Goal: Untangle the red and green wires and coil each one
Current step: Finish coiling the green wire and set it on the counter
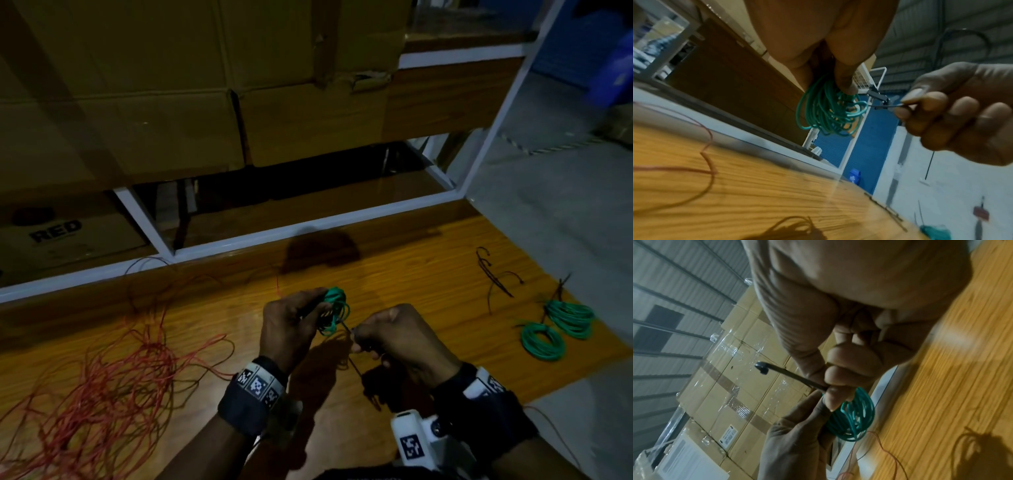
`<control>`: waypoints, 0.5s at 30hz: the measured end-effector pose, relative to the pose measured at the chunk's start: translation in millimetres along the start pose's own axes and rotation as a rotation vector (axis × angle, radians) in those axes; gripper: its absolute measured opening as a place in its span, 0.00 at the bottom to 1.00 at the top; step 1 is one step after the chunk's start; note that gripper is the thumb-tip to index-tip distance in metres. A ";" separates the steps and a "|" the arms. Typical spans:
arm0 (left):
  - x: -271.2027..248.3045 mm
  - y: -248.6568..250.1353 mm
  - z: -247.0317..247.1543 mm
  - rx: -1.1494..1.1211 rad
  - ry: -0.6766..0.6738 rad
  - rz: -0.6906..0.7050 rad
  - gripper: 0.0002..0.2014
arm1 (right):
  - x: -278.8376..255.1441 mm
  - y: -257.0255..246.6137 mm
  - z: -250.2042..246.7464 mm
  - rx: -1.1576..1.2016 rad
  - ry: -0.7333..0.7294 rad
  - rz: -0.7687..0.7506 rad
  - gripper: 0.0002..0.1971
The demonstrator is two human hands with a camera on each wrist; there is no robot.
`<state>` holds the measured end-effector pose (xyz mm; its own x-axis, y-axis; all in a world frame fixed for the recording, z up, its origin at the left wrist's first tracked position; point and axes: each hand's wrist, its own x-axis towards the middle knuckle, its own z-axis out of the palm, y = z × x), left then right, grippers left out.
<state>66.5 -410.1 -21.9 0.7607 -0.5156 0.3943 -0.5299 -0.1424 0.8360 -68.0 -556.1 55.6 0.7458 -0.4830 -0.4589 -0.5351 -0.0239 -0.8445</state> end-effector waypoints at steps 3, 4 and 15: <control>-4.1 0.1 4.7 -0.031 -0.024 0.042 0.13 | 2.8 -2.6 1.5 0.031 0.005 0.005 0.06; -5.9 0.5 6.4 -0.051 -0.037 0.045 0.13 | 3.2 -4.1 2.3 0.042 0.012 0.004 0.06; -10.4 -5.9 5.9 -0.376 -0.021 -0.222 0.15 | 10.6 4.4 21.2 0.187 0.033 -0.019 0.04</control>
<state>59.5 -408.9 -33.3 0.8312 -0.5245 0.1844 -0.1778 0.0635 0.9820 -54.0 -542.8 41.1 0.7400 -0.5125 -0.4356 -0.4358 0.1280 -0.8909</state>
